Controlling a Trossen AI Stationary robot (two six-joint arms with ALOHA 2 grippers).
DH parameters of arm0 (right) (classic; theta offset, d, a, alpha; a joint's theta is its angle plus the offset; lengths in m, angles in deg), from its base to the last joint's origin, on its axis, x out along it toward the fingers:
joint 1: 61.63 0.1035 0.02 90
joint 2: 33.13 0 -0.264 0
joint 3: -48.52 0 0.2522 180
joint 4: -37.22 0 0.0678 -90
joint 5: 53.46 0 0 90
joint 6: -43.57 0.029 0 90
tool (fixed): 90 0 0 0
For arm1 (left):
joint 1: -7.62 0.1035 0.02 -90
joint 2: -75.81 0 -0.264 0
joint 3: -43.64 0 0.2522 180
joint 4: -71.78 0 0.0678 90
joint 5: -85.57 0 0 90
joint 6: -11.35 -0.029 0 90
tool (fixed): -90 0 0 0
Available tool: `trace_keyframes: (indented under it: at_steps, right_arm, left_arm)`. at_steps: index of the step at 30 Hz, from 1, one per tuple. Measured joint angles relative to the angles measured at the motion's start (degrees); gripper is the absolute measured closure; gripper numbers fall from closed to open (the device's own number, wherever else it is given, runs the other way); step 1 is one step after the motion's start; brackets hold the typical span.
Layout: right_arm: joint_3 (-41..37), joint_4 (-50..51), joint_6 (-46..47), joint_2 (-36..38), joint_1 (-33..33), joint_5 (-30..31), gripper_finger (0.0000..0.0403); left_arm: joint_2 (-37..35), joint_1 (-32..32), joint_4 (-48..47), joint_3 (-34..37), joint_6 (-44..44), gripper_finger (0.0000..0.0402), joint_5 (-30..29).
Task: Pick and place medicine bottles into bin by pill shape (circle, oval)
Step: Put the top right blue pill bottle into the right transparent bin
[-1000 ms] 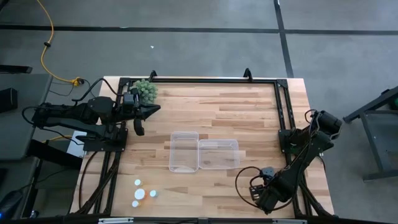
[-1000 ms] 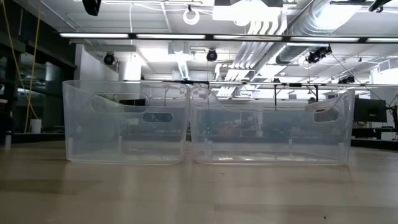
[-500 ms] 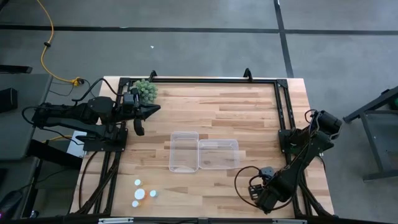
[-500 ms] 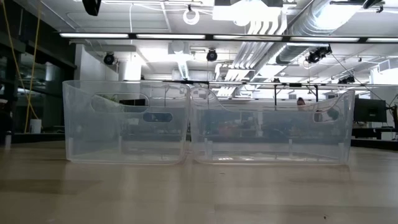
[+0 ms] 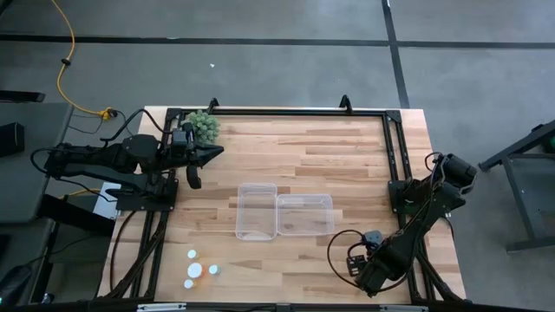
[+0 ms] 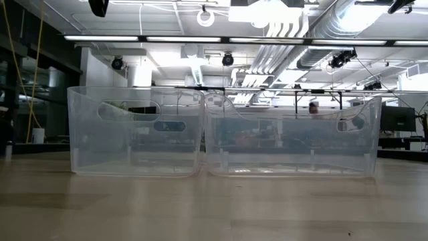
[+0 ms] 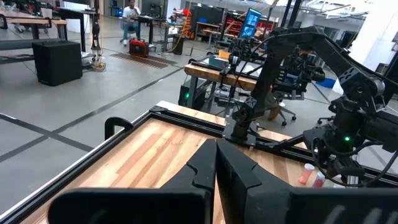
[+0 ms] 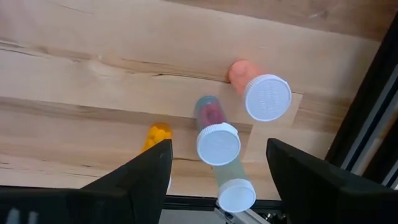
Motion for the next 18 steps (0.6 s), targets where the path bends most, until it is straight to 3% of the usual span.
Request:
trace_keyframes:
  at_steps: [18]
  right_arm:
    - [0.0, -0.9, 0.8, 0.0, 0.0, -1.2, 0.0148]
  left_arm:
    - [0.0, 0.0, 0.0, 0.0, 0.0, 0.0401, 0.0]
